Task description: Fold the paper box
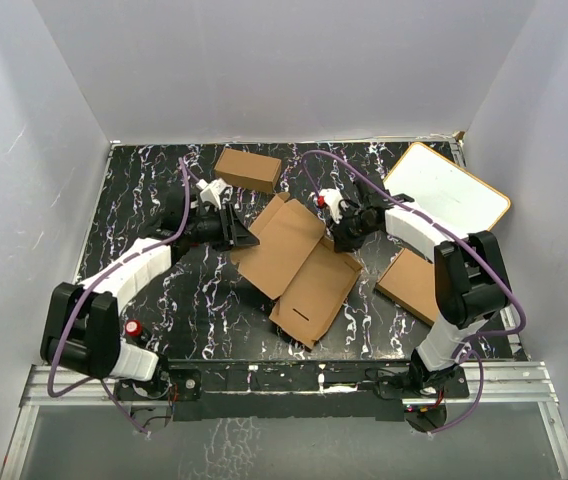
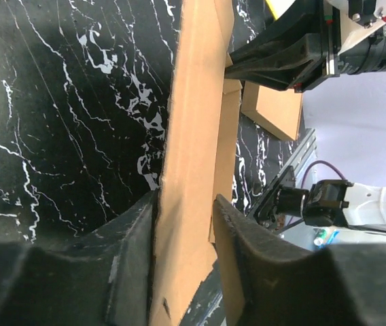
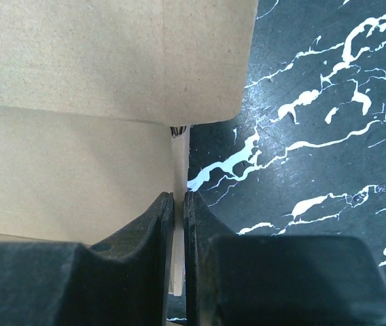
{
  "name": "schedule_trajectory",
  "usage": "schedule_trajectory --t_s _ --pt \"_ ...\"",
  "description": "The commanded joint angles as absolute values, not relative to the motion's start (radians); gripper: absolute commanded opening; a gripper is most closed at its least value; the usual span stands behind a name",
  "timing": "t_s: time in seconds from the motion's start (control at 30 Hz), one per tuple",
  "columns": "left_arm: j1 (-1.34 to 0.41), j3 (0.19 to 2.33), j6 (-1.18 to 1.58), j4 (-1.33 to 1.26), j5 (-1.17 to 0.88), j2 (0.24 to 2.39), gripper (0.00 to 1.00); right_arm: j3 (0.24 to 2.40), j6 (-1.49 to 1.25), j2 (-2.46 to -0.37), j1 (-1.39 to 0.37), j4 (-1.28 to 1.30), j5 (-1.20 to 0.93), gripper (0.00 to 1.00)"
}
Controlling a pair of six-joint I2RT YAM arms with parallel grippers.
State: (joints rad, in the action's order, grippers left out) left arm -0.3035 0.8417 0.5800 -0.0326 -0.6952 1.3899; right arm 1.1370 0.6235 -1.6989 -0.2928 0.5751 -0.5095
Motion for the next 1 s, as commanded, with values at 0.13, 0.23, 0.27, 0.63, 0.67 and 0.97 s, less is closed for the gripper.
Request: schedule_trajectory --t_s 0.13,0.23,0.27,0.63,0.67,0.97 --pt "-0.307 0.906 0.528 -0.005 -0.731 1.462 0.03 1.147 0.610 -1.715 -0.302 0.525 -0.489 0.09" --pt "-0.308 0.928 0.481 0.032 -0.719 1.492 0.00 1.127 0.620 -1.718 -0.302 0.508 -0.508 0.10" --pt "-0.307 0.935 0.466 0.044 -0.715 1.499 0.00 1.120 0.623 -1.717 -0.302 0.503 -0.509 0.11" --pt "-0.305 0.929 0.422 0.028 -0.714 1.492 0.00 1.053 0.653 -1.704 -0.302 0.449 -0.478 0.20" --pt "-0.306 0.928 0.422 0.027 -0.713 1.491 0.00 1.048 0.653 -1.704 -0.302 0.446 -0.474 0.21" --pt "-0.305 0.917 0.434 0.005 -0.714 1.483 0.00 1.031 0.652 -1.703 -0.302 0.429 -0.457 0.27"
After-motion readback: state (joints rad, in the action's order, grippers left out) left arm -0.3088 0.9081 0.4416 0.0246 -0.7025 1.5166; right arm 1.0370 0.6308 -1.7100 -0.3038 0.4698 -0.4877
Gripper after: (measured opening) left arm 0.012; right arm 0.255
